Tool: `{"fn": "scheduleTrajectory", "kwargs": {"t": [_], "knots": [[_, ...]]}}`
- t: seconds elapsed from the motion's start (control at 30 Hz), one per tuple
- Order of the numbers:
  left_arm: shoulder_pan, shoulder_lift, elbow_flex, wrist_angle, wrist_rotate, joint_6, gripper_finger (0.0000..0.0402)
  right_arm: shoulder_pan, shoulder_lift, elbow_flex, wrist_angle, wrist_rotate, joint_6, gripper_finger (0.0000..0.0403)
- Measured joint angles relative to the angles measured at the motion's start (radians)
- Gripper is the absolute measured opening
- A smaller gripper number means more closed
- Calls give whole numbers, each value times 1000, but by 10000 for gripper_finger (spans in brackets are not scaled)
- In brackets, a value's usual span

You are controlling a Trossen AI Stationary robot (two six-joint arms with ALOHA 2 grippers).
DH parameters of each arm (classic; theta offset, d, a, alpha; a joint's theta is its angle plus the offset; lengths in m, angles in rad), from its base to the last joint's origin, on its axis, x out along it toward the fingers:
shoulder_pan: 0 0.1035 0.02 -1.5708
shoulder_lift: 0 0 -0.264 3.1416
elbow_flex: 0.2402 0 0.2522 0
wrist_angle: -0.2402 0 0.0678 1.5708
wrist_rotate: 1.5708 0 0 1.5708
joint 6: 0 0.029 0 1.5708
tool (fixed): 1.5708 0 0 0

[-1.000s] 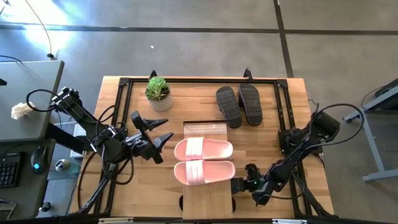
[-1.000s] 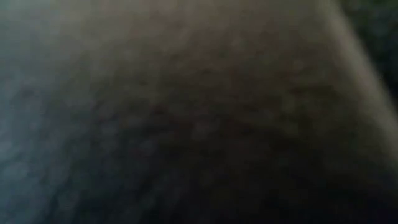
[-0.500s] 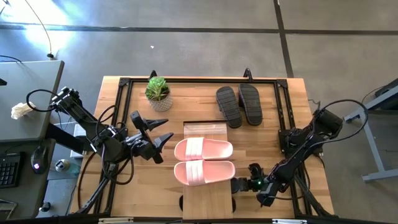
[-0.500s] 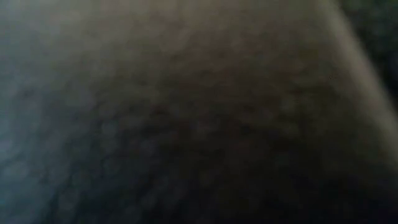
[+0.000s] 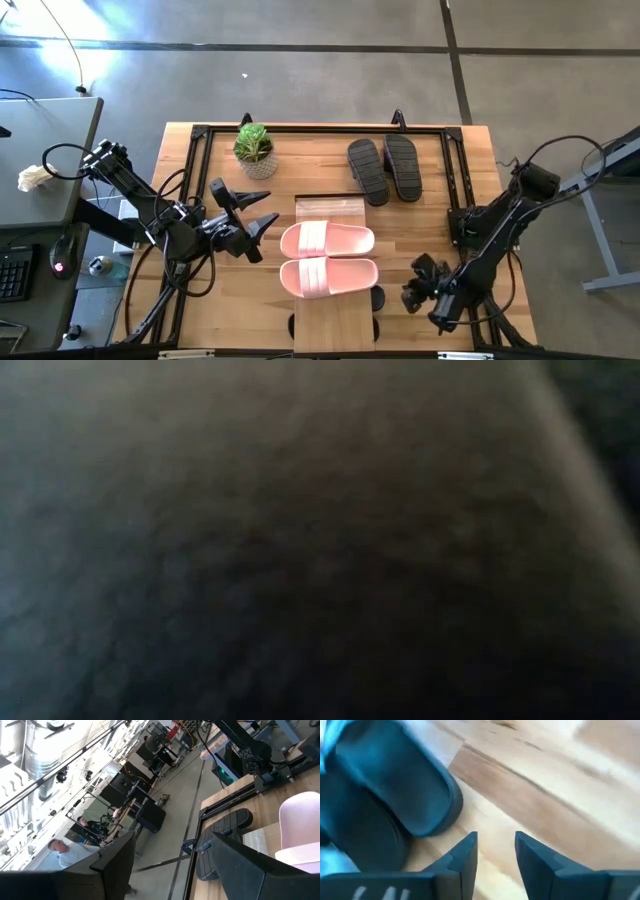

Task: Pick and place slides into the shelf
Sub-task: Put the black slipper under the shelf

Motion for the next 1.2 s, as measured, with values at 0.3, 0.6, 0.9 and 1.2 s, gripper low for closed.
{"fn": "scheduleTrajectory", "kwargs": {"t": [0.3,0.6,0.9,1.2], "knots": [[0,0,0,0,0,-40,243,-23,61,-87,296,-6,-323,10],[0,0,0,0,-27,-73,243,-70,152,-91,374,-67,-382,2],[0,0,0,0,-27,-77,243,-106,165,-87,404,-48,-410,0],[0,0,0,0,-46,-77,243,-161,165,-86,458,-98,-515,0]]}}
